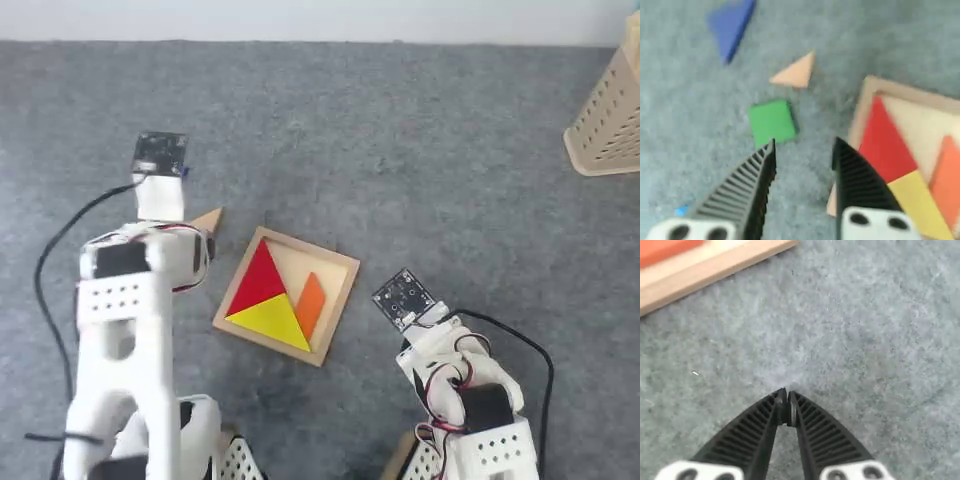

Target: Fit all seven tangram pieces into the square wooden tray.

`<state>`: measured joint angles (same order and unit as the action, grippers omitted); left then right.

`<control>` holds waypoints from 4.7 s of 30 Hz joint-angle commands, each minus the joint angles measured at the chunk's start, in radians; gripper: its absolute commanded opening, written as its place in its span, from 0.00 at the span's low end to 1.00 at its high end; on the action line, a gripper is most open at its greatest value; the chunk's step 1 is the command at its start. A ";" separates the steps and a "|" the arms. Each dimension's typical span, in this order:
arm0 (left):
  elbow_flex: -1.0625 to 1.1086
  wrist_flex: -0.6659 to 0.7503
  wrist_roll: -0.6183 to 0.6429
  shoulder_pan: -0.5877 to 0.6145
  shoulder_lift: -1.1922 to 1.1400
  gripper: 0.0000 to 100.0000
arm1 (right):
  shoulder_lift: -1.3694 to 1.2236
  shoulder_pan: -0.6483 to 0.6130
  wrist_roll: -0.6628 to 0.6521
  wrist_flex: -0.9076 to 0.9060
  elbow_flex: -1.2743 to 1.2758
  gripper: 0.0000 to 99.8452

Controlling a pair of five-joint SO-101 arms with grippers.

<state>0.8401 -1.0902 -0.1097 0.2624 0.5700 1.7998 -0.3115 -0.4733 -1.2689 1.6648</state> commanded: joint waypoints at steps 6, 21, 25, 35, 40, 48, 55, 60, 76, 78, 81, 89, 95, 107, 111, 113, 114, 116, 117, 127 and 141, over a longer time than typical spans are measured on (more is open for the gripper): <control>-0.130 0.114 0.068 0.029 -0.270 0.20 | 0.015 0.001 0.006 -0.005 0.018 0.01; -0.608 -0.026 -0.322 -0.110 -0.736 0.13 | 0.015 0.001 0.006 -0.005 0.018 0.01; -0.608 -0.051 -0.384 -0.098 -0.753 0.13 | 0.015 0.001 0.006 -0.005 0.018 0.01; -0.622 0.046 -0.436 -0.052 -0.885 0.13 | 0.015 0.001 0.006 -0.005 0.018 0.01; -0.622 0.083 -0.457 -0.054 -0.921 0.13 | 0.015 0.001 0.006 -0.005 0.018 0.01; -0.654 0.094 -0.457 -0.049 -0.925 0.13 | 0.015 0.001 0.006 -0.005 0.018 0.01; -0.736 0.058 -0.459 -0.049 -0.993 0.13 | 0.015 0.001 0.006 -0.005 0.018 0.01; -0.828 -0.008 -0.457 -0.034 -1.049 0.13 | 0.015 0.001 0.006 -0.005 0.018 0.01; -1.030 -0.196 -0.473 -0.031 -1.120 0.01 | 0.015 0.001 0.006 -0.005 0.018 0.01; -1.070 -0.258 -0.473 -0.032 -1.086 0.01 | 0.015 0.001 0.006 -0.005 0.018 0.01; -1.107 -0.348 -0.468 -0.041 -1.010 0.01 | 0.015 0.001 0.006 -0.005 0.018 0.01; -0.903 -0.486 -0.351 -0.272 -0.775 0.01 | 0.015 0.001 0.006 -0.005 0.018 0.01; -0.599 -0.361 -0.201 -0.482 -0.537 0.01 | 0.015 0.001 0.006 -0.005 0.018 0.01; -0.438 -0.109 0.049 -0.522 -0.651 0.01 | 0.015 0.001 0.006 -0.005 0.018 0.01; -0.435 -0.069 0.066 -0.522 -0.740 0.01 | 0.015 0.001 0.006 -0.005 0.018 0.01; -0.435 -0.068 0.066 -0.522 -0.766 0.01 | 0.015 0.001 0.006 -0.005 0.018 0.01; -0.435 -0.071 0.066 -0.522 -0.769 0.01 | 0.015 0.001 0.006 -0.005 0.018 0.01; -0.433 -0.075 0.066 -0.522 -0.769 0.01 | 0.015 0.001 0.006 -0.005 0.018 0.01; -0.433 -0.084 0.066 -0.522 -0.769 0.01 | 0.015 0.001 0.006 -0.005 0.018 0.01; -0.437 -0.133 0.075 -0.528 -0.769 0.01 | 0.015 0.001 0.006 -0.005 0.018 0.01; -0.311 -0.044 0.072 -0.571 -0.577 0.08 | 0.015 0.001 0.006 -0.005 0.018 0.01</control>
<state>0.5071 -1.1592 -0.0453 -0.3314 -0.1235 1.7998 -0.3115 -0.4733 -1.2689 1.6648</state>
